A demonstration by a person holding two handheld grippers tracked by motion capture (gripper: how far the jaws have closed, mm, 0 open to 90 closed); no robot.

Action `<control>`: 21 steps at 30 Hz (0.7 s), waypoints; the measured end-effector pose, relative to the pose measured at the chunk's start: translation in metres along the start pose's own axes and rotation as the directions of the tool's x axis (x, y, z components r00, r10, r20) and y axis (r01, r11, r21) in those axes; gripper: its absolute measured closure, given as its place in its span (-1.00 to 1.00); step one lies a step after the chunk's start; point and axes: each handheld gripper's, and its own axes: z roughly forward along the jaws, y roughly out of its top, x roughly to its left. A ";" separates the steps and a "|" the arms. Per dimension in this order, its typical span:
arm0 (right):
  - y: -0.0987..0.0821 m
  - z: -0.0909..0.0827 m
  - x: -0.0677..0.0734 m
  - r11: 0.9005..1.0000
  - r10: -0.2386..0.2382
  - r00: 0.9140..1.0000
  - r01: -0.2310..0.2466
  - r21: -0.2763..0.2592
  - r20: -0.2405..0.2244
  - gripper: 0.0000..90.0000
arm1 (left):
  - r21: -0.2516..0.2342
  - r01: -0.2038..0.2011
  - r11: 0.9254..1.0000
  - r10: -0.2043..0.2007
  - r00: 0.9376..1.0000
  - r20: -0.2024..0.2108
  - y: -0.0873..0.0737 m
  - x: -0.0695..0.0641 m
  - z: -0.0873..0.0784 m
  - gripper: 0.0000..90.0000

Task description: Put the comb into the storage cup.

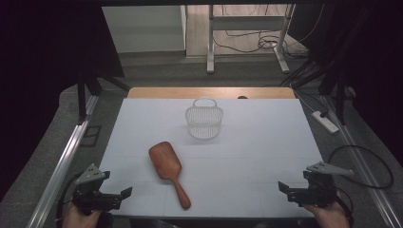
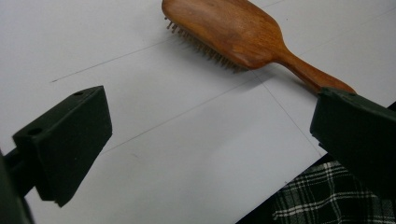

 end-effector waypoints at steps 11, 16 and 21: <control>0.001 0.002 0.003 1.000 -0.028 1.000 0.028 0.011 -0.003 -1.00 | 0.005 0.007 1.000 -0.007 1.000 0.007 0.000 0.001 0.000 -1.00; 0.001 0.002 0.004 0.999 -0.038 0.999 0.038 0.022 -0.002 -1.00 | 0.011 0.007 1.000 -0.007 1.000 0.008 0.000 0.001 0.001 -1.00; 0.001 0.003 0.004 0.999 -0.040 0.999 0.040 0.024 -0.002 -1.00 | 0.016 0.009 1.000 -0.009 1.000 0.004 0.001 0.001 0.001 -1.00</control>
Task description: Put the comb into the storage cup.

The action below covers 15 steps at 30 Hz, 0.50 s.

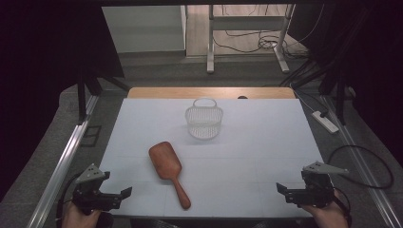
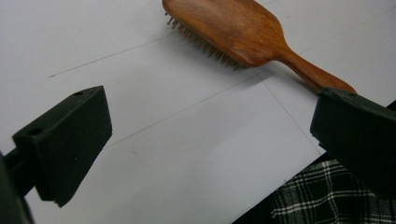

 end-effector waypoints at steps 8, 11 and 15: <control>0.001 0.002 0.001 1.000 -0.010 1.000 0.010 0.021 0.002 -1.00 | 0.011 -0.008 1.000 0.008 1.000 0.006 0.001 -0.001 0.001 -1.00; 0.001 0.003 0.002 0.999 -0.022 1.000 0.022 0.029 0.005 -1.00 | 0.002 -0.009 1.000 0.009 1.000 0.010 0.002 -0.001 0.001 -1.00; 0.001 0.003 0.002 0.999 -0.024 1.000 0.024 0.031 0.006 -1.00 | 0.001 -0.018 1.000 0.018 1.000 0.018 0.005 -0.002 0.004 -1.00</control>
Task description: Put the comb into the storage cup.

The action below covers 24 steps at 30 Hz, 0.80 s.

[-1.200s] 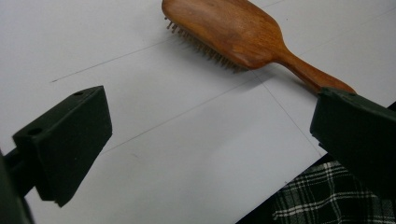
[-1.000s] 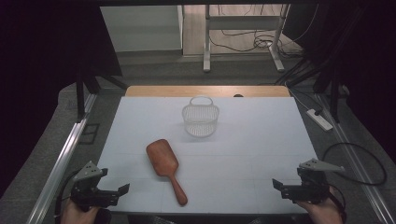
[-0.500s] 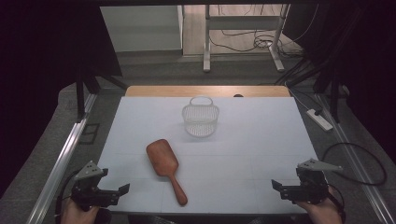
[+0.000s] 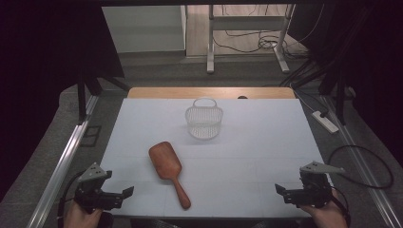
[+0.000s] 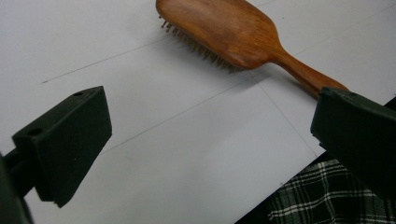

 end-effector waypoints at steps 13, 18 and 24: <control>0.000 0.000 0.000 1.000 -0.004 1.000 0.004 0.003 0.003 -1.00 | 0.021 -0.067 0.998 0.067 0.997 0.031 0.010 0.001 0.007 -1.00; 0.000 0.001 0.000 1.000 0.000 1.000 0.000 0.004 0.005 -1.00 | 0.025 -0.083 0.996 0.082 0.996 0.037 0.012 0.002 0.009 -1.00; 0.000 0.001 0.000 1.000 0.001 1.000 -0.001 0.005 0.006 -1.00 | 0.031 -0.077 0.997 0.076 0.997 0.025 0.017 0.001 0.011 -1.00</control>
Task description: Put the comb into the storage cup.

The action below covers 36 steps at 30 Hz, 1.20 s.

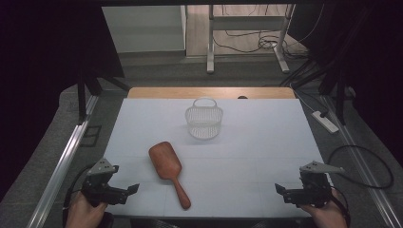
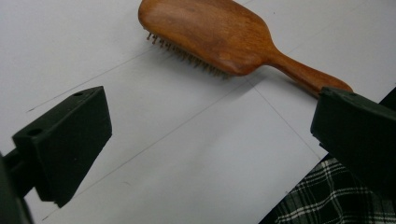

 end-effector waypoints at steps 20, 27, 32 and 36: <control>0.001 0.001 0.000 1.000 -0.005 1.000 0.005 0.006 -0.007 -1.00 | 0.033 0.029 0.999 -0.028 0.999 -0.020 0.017 0.002 0.014 -1.00; 0.001 0.001 0.000 1.000 -0.007 1.000 0.007 0.005 -0.007 -1.00 | 0.043 0.023 0.999 -0.022 0.999 -0.031 0.025 0.005 0.020 -1.00; 0.001 0.002 0.000 1.000 -0.008 1.000 0.008 0.007 -0.008 -1.00 | 0.053 0.017 0.998 -0.015 0.999 -0.035 0.033 0.005 0.026 -1.00; 0.001 0.002 0.000 1.000 -0.007 1.000 0.007 0.008 -0.007 -1.00 | 0.061 0.015 0.998 -0.013 0.999 -0.037 0.037 0.005 0.031 -1.00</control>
